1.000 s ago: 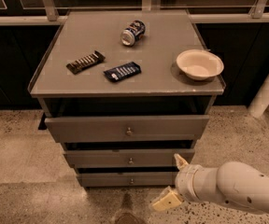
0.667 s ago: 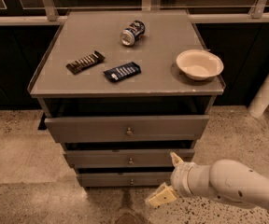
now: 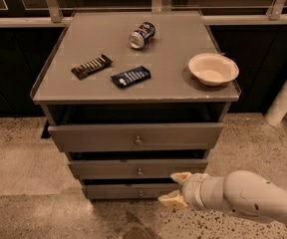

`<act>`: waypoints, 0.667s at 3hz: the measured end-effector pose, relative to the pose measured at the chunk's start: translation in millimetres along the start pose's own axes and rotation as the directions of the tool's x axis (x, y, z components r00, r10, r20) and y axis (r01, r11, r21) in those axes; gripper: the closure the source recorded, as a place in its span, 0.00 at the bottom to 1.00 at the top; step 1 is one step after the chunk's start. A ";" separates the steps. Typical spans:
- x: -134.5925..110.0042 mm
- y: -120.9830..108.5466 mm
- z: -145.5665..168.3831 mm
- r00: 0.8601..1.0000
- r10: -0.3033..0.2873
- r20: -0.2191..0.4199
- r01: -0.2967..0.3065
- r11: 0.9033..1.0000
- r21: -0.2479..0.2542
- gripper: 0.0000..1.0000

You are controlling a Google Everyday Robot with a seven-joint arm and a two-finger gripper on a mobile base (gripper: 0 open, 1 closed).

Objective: Open middle drawer

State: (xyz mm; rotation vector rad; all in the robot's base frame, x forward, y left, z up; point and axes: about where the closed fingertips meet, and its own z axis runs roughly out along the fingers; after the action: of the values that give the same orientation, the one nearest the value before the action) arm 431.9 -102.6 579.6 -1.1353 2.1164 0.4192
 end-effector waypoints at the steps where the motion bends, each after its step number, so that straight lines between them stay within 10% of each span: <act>1: 0.0 0.0 0.0 1.000 0.000 0.000 0.000 1.000 0.000 0.65; 2: 0.0 0.0 0.0 1.000 0.000 0.000 0.000 1.000 0.000 0.88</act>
Offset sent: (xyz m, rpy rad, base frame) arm 0.0000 0.0000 0.0000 0.0000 0.0000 0.0000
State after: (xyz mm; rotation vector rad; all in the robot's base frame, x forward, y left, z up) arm 431.9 -102.5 579.6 -1.1354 2.1164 0.4192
